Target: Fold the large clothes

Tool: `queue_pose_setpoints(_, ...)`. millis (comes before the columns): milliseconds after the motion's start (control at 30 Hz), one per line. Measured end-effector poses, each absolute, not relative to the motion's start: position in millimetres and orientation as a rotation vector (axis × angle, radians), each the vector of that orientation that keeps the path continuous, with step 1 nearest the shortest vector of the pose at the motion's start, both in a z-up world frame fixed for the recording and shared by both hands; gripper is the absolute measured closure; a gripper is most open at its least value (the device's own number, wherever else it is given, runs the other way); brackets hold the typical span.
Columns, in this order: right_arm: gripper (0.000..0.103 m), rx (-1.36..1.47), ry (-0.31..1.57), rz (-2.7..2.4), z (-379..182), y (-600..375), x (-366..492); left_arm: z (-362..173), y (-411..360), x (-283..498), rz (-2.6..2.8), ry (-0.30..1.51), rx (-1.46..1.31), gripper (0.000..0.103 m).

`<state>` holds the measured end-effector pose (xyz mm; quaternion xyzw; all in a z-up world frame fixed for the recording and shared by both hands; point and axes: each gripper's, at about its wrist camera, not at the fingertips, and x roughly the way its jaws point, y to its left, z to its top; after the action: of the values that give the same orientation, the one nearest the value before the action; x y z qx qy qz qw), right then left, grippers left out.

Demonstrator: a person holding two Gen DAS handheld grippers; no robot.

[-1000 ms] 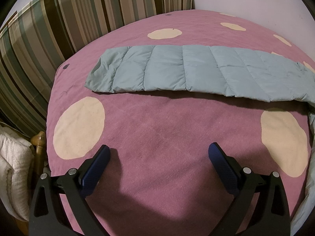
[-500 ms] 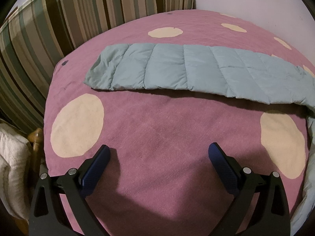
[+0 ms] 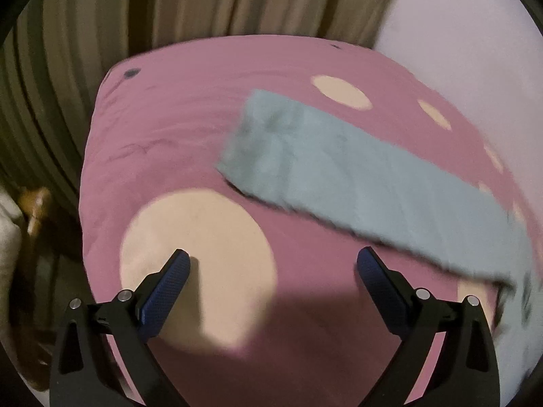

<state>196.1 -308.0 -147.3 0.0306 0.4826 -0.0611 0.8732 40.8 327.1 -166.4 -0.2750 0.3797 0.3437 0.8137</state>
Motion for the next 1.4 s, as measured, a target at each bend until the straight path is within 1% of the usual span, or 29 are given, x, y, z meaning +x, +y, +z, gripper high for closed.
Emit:
queue_pose_setpoints(67,0.047,0.061,1.008,-0.127,-147.1,-307.9,196.7,-165.4,342.8,44.4,0.737,0.796,-0.595,0.006)
queue_pose_setpoints(100,0.047,0.060,1.008,-0.128,-147.1,-307.8,196.7,-165.1,349.5,47.6,0.733,0.789,-0.593,0.015)
queue_pose_setpoints(133,0.047,0.059,1.009,-0.128,-147.2,-307.8,196.8,-166.1,354.5,51.1,0.711,0.784,-0.599,0.033)
queue_pose_setpoints(167,0.047,0.058,1.009,-0.129,-147.3,-308.0,197.2,-168.4,359.6,53.7,0.681,0.784,-0.619,0.036)
queue_pose_setpoints(200,0.046,0.056,1.009,-0.130,-147.3,-308.1,197.3,-171.2,365.5,57.1,0.676,0.788,-0.641,0.036)
queue_pose_setpoints(367,0.046,0.050,1.008,-0.134,-147.4,-307.5,197.6,-171.8,377.1,73.0,0.678,0.775,-0.594,0.036)
queue_pose_setpoints(400,0.046,0.050,1.008,-0.135,-147.6,-308.0,197.7,-171.4,377.8,74.2,0.671,0.764,-0.597,0.041)
queue_pose_setpoints(433,0.045,0.050,1.008,-0.134,-147.7,-307.9,197.7,-171.7,379.8,75.5,0.675,0.765,-0.589,0.054)
queue_pose_setpoints(467,0.045,0.050,1.008,-0.134,-147.6,-307.9,197.7,-171.5,379.7,77.5,0.688,0.776,-0.569,0.061)
queue_pose_setpoints(500,0.045,0.049,1.007,-0.135,-147.7,-308.2,197.9,-170.2,378.2,79.9,0.687,0.783,-0.551,0.074)
queue_pose_setpoints(533,0.045,0.048,1.007,-0.135,-147.8,-308.2,197.7,-168.6,377.2,81.3,0.664,0.781,-0.546,0.093)
queue_pose_setpoints(633,0.045,0.050,1.007,-0.133,-147.9,-308.6,197.7,-157.4,366.8,87.2,0.647,0.769,-0.507,0.096)
queue_pose_setpoints(800,0.045,0.049,1.006,-0.133,-147.8,-308.8,197.6,-121.6,317.2,109.3,0.588,0.719,-0.388,0.098)
queue_pose_setpoints(933,0.045,0.056,1.005,-0.130,-147.6,-309.2,197.5,-91.3,248.5,135.3,0.474,0.682,-0.279,0.098)
queue_pose_setpoints(1067,0.045,0.069,1.002,-0.128,-147.3,-310.7,197.5,-76.2,168.2,165.3,0.347,0.673,-0.189,0.098)
queue_pose_setpoints(1200,0.044,0.080,1.000,-0.126,-147.4,-311.3,197.0,-77.8,85.1,191.3,0.231,0.686,-0.070,0.098)
queue_pose_setpoints(1400,0.042,0.096,0.994,-0.124,-147.1,-309.7,194.1,-76.0,-26.9,220.8,0.044,0.696,0.001,0.098)
